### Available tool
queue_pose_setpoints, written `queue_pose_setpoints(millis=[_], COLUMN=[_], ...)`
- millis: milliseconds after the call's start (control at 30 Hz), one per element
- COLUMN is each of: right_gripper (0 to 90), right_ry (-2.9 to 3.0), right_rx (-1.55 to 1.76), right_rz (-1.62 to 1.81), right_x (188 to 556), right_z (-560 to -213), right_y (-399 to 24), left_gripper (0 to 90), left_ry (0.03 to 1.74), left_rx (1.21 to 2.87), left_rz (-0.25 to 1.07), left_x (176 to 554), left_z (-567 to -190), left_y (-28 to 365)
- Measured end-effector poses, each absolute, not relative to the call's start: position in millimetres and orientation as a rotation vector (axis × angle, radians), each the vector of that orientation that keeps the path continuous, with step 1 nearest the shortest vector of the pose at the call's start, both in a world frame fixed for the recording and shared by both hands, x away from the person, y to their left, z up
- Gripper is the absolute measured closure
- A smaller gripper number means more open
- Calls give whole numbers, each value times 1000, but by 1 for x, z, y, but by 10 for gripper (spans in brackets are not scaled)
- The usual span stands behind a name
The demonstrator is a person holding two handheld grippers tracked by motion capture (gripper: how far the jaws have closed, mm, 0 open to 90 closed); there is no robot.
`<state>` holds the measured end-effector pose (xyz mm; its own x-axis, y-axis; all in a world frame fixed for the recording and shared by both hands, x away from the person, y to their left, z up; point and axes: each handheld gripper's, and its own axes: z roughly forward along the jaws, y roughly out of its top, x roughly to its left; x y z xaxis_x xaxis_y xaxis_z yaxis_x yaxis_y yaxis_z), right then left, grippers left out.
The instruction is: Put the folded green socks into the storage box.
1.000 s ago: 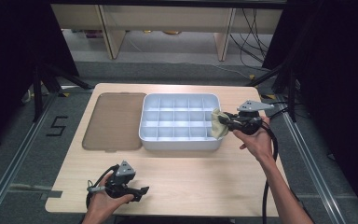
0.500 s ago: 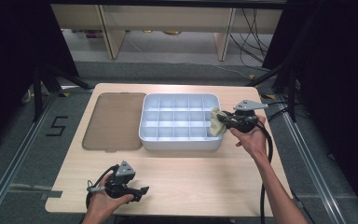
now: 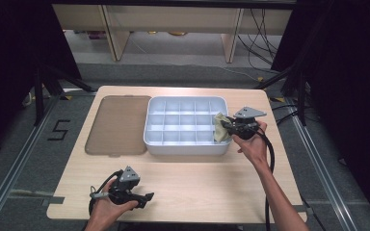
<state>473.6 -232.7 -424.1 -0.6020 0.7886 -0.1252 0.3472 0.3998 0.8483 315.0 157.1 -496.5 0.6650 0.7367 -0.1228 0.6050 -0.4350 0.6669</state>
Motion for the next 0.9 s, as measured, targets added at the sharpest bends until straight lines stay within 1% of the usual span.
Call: queue_pose_setpoints(millis=[400,600,700,900], right_gripper=[727,727,726,725], right_ry=[2139,2132,2132,2105], right_rx=[906,894,882,765], right_rz=[1038,1034,1029,931], right_x=[471,471,472,472], right_z=[-441,-442,-437,-433], right_y=[-224,-225,-226,-222], left_gripper=[245,245,245,245], left_ry=[1016,1017,1026,1030], left_rx=[2185,2192,2187,2188], left_rz=[229,229,229,229], left_x=[315,314,314,313], left_z=[-497,-496,-497,-497], left_y=[157,157,156,156])
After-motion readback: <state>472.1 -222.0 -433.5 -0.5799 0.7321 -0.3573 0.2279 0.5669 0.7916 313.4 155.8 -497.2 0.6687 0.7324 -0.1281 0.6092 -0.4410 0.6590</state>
